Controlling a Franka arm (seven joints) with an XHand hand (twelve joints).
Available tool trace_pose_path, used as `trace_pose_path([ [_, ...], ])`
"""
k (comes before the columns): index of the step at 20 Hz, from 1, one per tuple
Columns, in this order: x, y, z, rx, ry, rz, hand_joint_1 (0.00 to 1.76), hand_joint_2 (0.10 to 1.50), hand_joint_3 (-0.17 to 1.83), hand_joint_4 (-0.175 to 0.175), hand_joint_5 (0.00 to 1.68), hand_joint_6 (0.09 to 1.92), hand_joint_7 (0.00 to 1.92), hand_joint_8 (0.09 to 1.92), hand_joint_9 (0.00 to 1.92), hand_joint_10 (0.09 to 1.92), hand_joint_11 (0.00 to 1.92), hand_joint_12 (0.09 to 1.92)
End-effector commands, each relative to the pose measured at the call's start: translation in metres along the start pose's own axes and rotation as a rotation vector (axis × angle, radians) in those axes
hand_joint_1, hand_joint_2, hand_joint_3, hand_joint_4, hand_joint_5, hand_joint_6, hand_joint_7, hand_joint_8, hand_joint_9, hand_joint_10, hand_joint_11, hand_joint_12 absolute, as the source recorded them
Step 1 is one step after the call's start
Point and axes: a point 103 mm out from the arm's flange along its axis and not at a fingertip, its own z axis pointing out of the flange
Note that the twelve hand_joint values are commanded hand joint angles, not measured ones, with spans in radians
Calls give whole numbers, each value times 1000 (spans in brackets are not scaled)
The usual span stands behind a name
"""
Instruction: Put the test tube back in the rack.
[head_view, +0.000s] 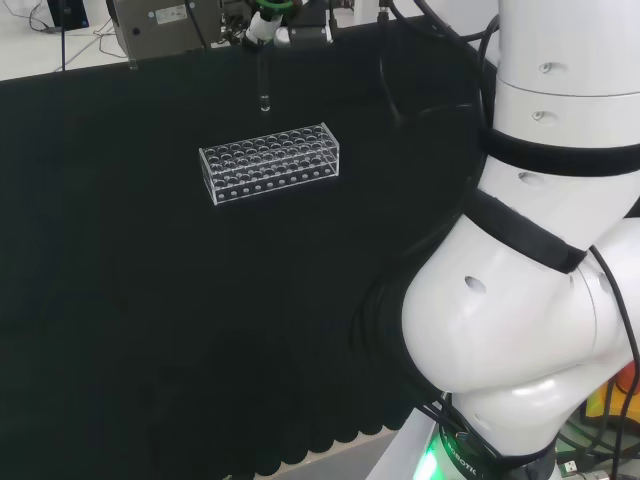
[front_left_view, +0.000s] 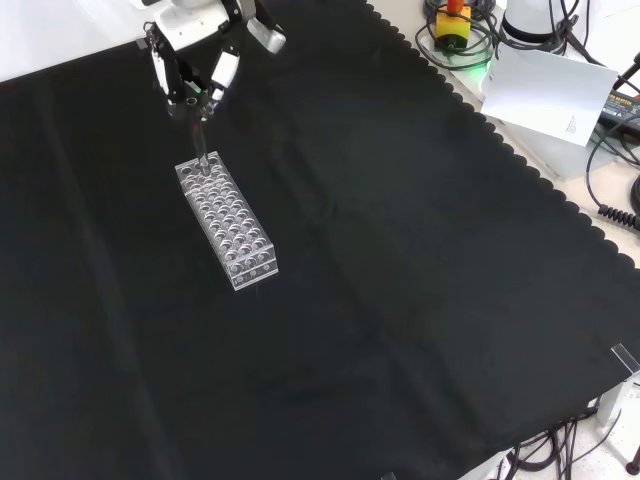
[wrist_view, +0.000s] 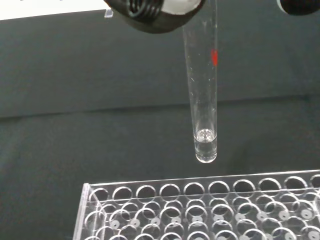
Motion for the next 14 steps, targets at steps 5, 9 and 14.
trace_pose_path([
  [5, 1, 2, 22, 28, 26, -10, 1326, 1047, -175, -175, 1409, 87, 1404, 587, 1786, 92, 1541, 737],
  [9, -1, 1, 35, 52, 21, 10, 1326, 1046, -175, -175, 1409, 87, 1405, 584, 1786, 91, 1541, 738],
  [14, -3, 3, 46, 65, 39, 11, 1326, 1046, -175, -175, 1409, 87, 1406, 583, 1787, 90, 1540, 738],
])
